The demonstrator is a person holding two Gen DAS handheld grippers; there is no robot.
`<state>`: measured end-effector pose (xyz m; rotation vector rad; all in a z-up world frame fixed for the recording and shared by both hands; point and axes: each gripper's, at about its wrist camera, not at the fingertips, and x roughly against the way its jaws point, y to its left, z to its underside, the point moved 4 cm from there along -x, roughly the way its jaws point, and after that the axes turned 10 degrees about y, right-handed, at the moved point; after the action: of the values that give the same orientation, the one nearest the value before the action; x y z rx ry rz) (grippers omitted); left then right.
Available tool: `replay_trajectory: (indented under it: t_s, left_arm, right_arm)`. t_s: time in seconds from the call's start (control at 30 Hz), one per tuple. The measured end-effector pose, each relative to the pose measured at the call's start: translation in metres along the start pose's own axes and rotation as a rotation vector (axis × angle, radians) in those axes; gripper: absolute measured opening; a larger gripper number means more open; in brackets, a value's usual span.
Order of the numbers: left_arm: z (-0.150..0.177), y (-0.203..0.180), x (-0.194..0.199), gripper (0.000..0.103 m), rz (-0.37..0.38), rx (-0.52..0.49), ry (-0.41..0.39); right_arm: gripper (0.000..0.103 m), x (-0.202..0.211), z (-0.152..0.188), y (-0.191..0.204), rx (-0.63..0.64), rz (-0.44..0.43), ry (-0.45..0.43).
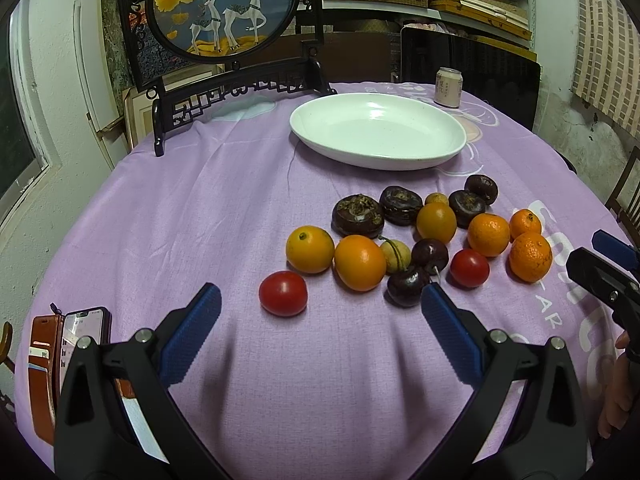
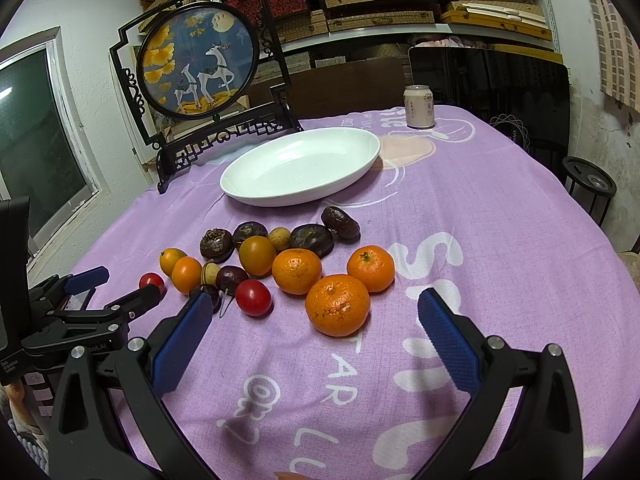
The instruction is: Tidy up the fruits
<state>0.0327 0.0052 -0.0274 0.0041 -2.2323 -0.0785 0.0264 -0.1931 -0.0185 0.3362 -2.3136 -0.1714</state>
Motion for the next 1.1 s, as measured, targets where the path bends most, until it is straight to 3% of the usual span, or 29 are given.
replay_trajectory:
  t_s: [0.6,0.8,0.9,1.03,1.1]
  left_arm:
    - [0.002,0.001,-0.003,0.101,0.0,-0.005,0.007]
    - [0.006,-0.001,-0.013,0.101,0.018,-0.02,0.062]
    - [0.009,-0.005,-0.026,0.101,0.039,-0.042,0.132]
    - [0.015,-0.007,-0.045,0.101,0.04,-0.075,0.222]
    - [0.015,-0.006,-0.048,0.101,0.054,-0.074,0.229]
  right_arm:
    - [0.102,0.001,-0.001,0.0,0.0,-0.001,-0.001]
    - [0.102,-0.001,0.001,-0.001,-0.004,-0.004,0.01]
    - [0.102,-0.014,0.003,-0.004,-0.013,-0.019,0.083]
    - [0.102,-0.037,0.011,-0.007,0.015,0.031,0.223]
    - [0.102,-0.042,0.015,-0.006,0.05,0.054,0.266]
